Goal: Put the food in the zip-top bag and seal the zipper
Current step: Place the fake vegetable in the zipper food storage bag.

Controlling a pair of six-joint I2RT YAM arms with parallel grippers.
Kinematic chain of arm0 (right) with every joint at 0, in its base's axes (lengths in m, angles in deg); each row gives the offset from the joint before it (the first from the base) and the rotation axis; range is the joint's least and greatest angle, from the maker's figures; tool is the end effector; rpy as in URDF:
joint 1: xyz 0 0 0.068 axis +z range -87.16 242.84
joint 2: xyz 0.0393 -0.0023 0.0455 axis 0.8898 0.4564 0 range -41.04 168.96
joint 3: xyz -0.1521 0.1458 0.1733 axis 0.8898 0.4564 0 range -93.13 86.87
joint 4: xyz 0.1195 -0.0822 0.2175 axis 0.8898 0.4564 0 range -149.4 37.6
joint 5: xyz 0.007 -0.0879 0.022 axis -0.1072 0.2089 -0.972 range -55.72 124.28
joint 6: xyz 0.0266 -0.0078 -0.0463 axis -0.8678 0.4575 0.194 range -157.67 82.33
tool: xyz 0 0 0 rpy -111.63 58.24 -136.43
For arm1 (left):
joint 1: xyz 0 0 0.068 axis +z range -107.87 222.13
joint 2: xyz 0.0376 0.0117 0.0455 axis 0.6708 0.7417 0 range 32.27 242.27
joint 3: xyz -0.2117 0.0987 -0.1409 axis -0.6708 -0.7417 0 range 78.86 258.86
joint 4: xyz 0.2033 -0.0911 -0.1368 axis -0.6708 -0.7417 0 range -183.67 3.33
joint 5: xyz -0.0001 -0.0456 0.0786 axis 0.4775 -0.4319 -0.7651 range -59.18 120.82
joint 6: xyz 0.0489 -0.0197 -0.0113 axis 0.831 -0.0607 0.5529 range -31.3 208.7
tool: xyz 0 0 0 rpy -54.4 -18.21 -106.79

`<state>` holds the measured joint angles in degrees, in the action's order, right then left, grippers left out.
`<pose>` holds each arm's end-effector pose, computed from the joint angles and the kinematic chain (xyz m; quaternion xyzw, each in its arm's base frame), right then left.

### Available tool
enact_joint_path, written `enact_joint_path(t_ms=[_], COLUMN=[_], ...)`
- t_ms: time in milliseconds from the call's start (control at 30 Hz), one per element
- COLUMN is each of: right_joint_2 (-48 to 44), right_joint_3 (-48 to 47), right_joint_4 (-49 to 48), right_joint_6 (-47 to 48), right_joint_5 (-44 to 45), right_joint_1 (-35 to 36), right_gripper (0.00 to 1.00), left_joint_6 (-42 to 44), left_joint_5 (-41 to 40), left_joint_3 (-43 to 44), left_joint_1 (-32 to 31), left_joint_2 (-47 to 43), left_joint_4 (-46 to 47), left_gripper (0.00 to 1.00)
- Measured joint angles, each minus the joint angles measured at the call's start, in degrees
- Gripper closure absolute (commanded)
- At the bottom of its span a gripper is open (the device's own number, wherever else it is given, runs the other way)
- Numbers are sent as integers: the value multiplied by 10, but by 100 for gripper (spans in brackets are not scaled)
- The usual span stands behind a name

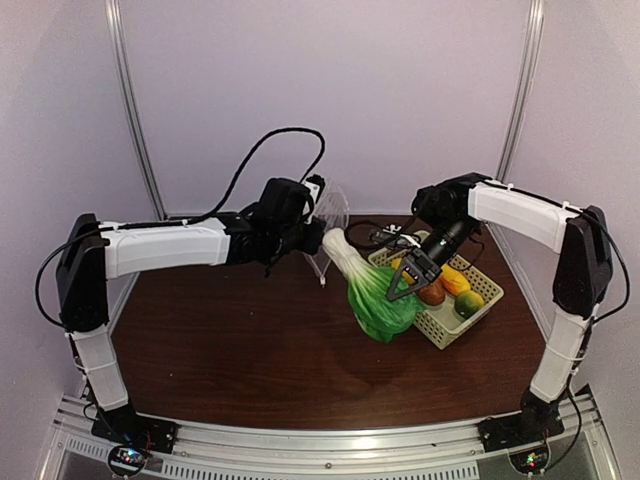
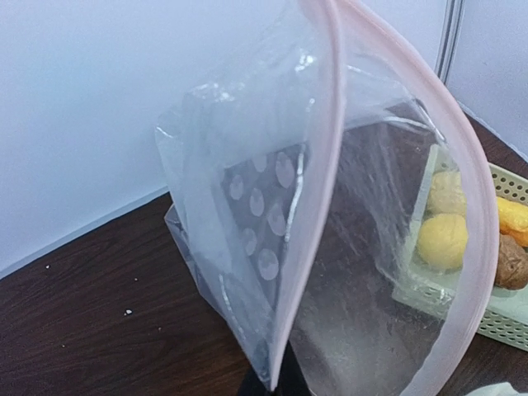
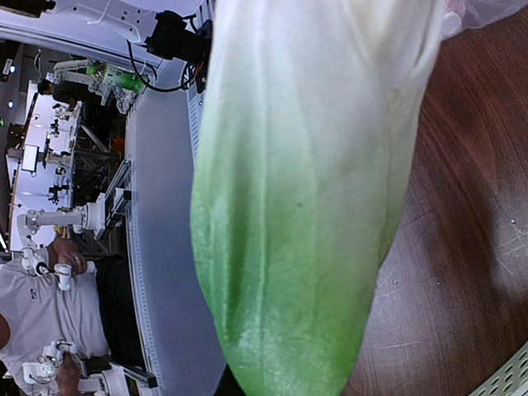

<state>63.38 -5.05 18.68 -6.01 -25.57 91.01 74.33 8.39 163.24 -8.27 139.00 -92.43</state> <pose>0.2824 0.1862 0.2829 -0.4299 0.7525 0.4988 0.0107 0.2907 -0.3301 0.2782 0.1650 0.8310 -0.1293 0.5153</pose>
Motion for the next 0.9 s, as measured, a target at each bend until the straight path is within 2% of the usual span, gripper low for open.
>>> enact_joint_path(t_ms=[333,700,900], right_joint_2=[21,23,31], right_joint_3=[-8,-25,-45], right_joint_4=[24,5,2], right_joint_6=[-92,-105,-104], right_joint_5=[-1,-9,-22], right_joint_1=[-12,-44,-43], right_gripper=[100,100,100], left_joint_6=[25,35,46], left_joint_5=[-33,-35,-4], left_joint_3=[-33,-33,-33], left_joint_1=[-15,-50,-51], left_joint_2=[-12,-13,-13], left_joint_4=[27,21,14], left_gripper=[100,100,100])
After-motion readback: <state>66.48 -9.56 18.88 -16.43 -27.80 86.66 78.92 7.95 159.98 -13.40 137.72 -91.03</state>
